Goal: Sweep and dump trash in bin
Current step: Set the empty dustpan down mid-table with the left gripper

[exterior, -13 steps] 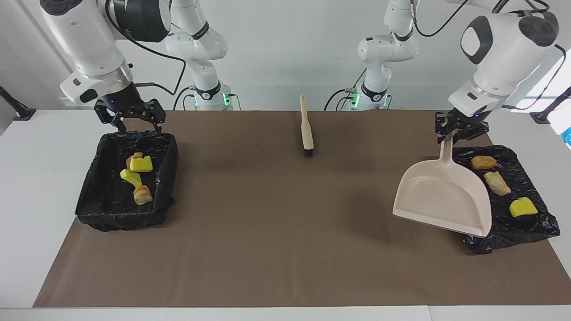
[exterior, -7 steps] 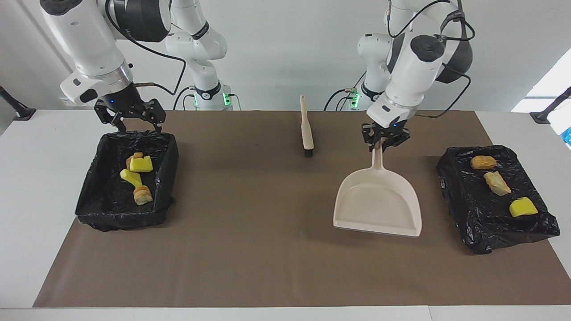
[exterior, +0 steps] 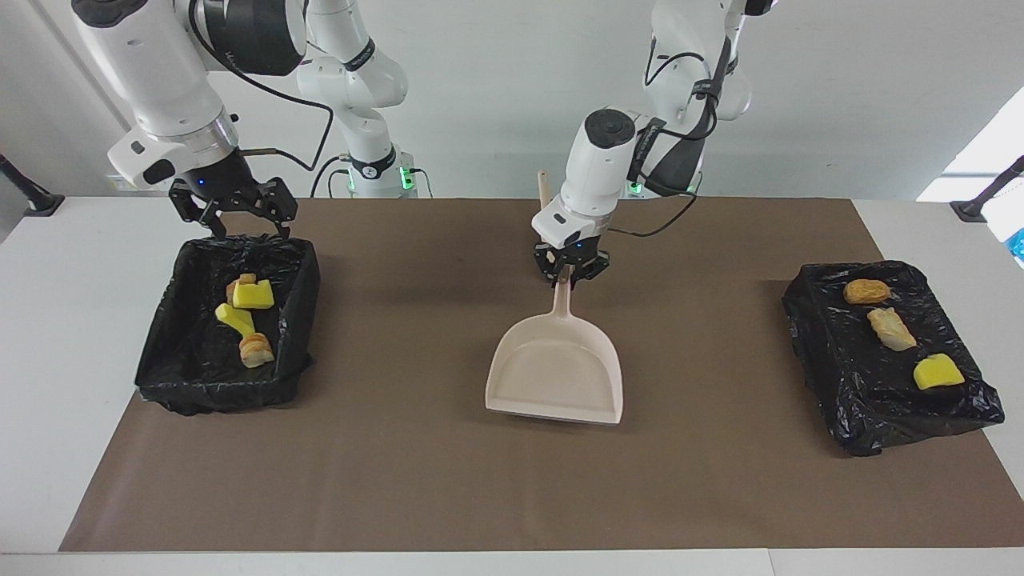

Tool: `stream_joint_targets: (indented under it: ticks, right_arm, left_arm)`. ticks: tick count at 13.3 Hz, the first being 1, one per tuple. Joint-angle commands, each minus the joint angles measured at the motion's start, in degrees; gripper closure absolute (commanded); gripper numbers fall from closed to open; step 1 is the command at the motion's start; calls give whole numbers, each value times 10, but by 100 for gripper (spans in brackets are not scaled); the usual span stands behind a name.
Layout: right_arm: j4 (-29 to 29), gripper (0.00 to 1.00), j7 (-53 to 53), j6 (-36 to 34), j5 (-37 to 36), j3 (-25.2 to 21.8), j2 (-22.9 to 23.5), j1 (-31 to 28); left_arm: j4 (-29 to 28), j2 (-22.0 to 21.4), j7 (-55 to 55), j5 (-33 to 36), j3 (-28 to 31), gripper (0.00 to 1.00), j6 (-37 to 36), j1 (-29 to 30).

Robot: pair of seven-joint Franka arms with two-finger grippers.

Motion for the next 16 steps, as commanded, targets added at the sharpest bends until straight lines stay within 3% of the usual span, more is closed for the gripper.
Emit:
stream_joint_targets:
  ticks: [1, 6, 9, 10, 11, 16]
  right_arm:
    - [8, 0, -4, -10, -5, 1, 2, 0]
    - [7, 0, -4, -10, -6, 1, 2, 0]
    - [8, 0, -4, -10, -6, 1, 2, 0]
    - [8, 0, -4, -10, -6, 1, 2, 0]
    - [7, 0, -4, -10, -6, 1, 2, 0]
    - [8, 0, -4, -10, -6, 1, 2, 0]
  left_arm:
    - [-9, 10, 39, -6, 13, 100, 27, -18]
    - [-13, 51, 39, -6, 13, 100, 64, -36]
    - [-9, 54, 24, -7, 13, 100, 64, -36]
    - [-9, 54, 14, -9, 13, 42, 64, -36]
    - [-9, 54, 4, -9, 14, 0, 65, -35]
    - [-3, 26, 8, -9, 16, 0, 17, -2]
